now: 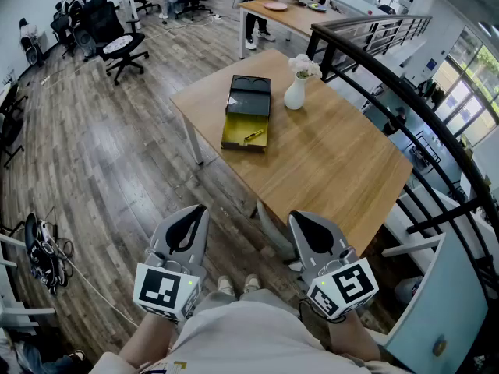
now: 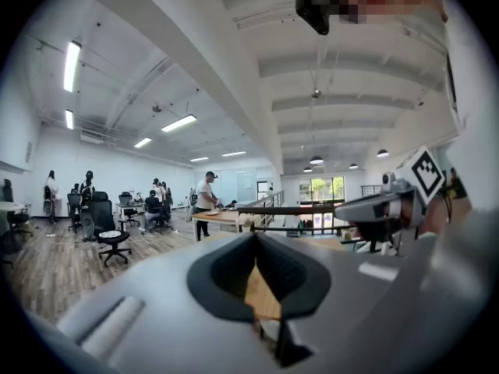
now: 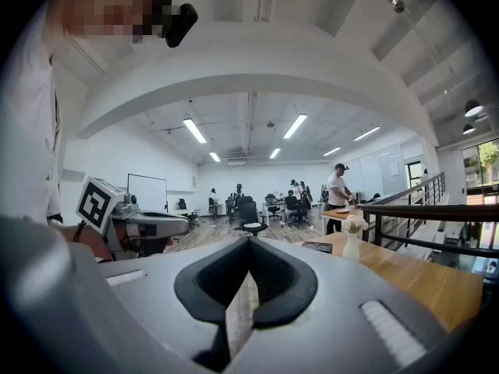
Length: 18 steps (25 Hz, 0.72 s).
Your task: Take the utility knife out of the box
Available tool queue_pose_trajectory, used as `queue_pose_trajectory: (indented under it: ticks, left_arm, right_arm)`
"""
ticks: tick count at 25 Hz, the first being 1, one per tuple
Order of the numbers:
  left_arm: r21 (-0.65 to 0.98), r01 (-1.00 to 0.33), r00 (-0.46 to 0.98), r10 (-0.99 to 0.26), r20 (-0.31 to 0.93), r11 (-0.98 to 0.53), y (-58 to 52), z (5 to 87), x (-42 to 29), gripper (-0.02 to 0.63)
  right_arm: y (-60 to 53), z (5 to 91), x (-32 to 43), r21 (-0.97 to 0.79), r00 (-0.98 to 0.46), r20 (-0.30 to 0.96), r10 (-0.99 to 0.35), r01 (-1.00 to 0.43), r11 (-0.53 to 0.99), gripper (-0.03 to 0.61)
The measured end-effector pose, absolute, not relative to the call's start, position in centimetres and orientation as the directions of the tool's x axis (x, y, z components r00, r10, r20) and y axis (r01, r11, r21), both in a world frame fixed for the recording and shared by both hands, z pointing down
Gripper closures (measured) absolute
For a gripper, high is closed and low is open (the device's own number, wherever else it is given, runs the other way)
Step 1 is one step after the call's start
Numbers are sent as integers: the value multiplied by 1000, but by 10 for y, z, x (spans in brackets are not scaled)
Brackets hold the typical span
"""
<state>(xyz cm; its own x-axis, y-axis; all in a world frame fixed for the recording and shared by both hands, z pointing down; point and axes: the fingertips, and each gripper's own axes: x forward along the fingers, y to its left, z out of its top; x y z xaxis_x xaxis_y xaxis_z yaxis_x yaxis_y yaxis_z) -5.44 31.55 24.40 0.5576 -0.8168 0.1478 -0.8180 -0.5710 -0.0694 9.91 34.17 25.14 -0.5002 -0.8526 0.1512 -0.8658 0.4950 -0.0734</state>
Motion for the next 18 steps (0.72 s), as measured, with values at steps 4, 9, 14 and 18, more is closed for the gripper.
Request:
queue_pose_trajectory:
  ticks: [4, 9, 14, 18]
  left_arm:
    - [-70, -815, 561, -814, 152, -575, 314, 243, -51, 612]
    - [-75, -819, 553, -817, 161, -569, 312, 246, -50, 612]
    - [-76, -828, 542, -827, 151, -556, 310, 243, -46, 612]
    - [-77, -829, 538, -827, 161, -554, 309, 246, -37, 612]
  right_arm:
    - [339, 250, 101, -83, -505, 144, -851, -863, 498, 578]
    - [335, 246, 109, -102, -492, 119, -862, -870, 482, 578]
    - [335, 238, 112, -93, -532, 58, -845, -845, 526, 578]
    - [331, 238, 122, -73, -533, 56, -844, -845, 529, 578]
